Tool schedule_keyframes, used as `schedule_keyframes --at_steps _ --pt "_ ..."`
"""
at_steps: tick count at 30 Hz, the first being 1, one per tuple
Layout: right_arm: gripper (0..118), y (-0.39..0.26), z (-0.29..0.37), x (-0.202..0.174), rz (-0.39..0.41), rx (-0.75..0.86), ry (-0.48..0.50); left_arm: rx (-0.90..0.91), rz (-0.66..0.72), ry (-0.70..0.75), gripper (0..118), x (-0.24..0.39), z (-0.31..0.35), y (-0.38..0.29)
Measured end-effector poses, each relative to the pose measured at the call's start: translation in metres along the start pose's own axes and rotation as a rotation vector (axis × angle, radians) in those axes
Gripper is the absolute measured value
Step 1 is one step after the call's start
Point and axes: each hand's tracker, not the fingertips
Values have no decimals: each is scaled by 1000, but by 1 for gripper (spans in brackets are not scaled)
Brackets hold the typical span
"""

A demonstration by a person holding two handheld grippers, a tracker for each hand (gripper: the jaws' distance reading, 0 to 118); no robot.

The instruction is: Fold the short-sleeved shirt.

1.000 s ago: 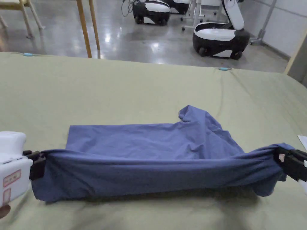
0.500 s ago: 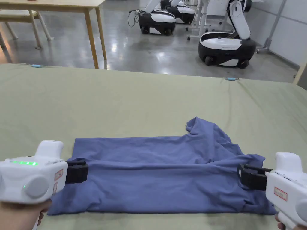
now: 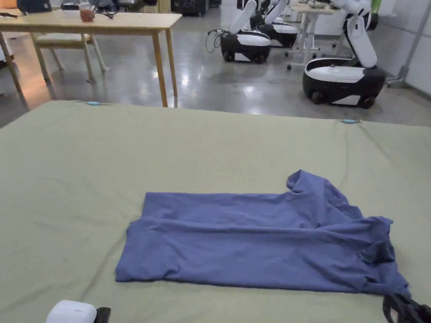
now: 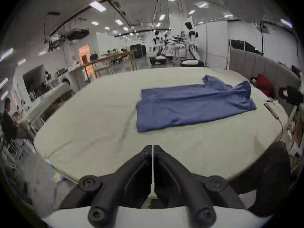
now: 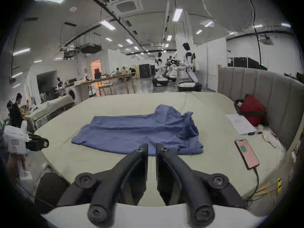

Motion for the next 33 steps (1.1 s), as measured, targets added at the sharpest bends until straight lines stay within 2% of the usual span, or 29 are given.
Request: schedule_keyframes --at_steps 1,7,8,9,10,11,12,13,14,17,18,20,21,22,24,26,27,28,29,30,31,33 --pt "12 -2 1 1 6 -5 -15 -13 39 -20 0 -4 -3 1" --pt "12 -1 5 7 -13 -11 -32 -16 48 -3 0 -18 -35 17" --pt "12 -1 4 7 -12 -15 -37 -14 44 7 8 -17 -42 22" --pt "12 -2 3 9 -9 -18 -43 -8 31 40 38 -16 -52 26" --pt "12 -2 2 11 -5 -22 -48 -8 10 66 78 -15 -64 31" --pt "12 -1 1 11 -2 -25 -53 -37 -18 72 112 -15 -78 36" --pt "12 -1 -1 14 -2 -30 -58 -65 -10 75 117 -19 -98 41" --pt "12 0 -2 17 -2 -34 -67 -59 3 73 117 -20 -110 42" --pt "12 0 -4 20 -3 -36 -74 -43 -47 79 117 -16 -123 47" --pt "12 3 -14 32 19 -60 -109 -124 -69 103 116 -14 -162 52" --pt "12 4 -19 37 31 -71 -120 -139 -60 87 112 -13 -170 52" --pt "12 6 -33 51 39 -85 -146 -189 -54 82 97 -17 -190 54" --pt "12 8 -41 59 34 -95 -152 -208 -59 101 81 -16 -196 54" --pt "12 8 -50 68 28 -103 -156 -244 -65 111 72 -16 -202 52" --pt "15 8 -72 87 24 -111 -192 -278 -32 43 50 -22 -213 51" --pt "19 5 -102 109 -20 -137 -184 -271 15 -16 47 -23 -213 51" --pt "35 3 -119 120 -62 -182 -154 -264 -11 12 44 -20 -211 52" --pt "75 1 -137 130 -92 -239 -140 -253 -47 11 34 -6 -194 59" --pt "111 -2 -155 136 -88 -299 -151 -250 -46 3 20 -4 -191 60" --pt "118 -6 -169 140 -65 -292 -171 -245 -45 0 12 -3 -187 62" --pt "116 -11 -186 144 -30 -288 -197 -246 -55 3 10 0 -183 66" --pt "116 -17 -213 149 -13 -352 -201 -239 -49 0 10 1 -177 70"
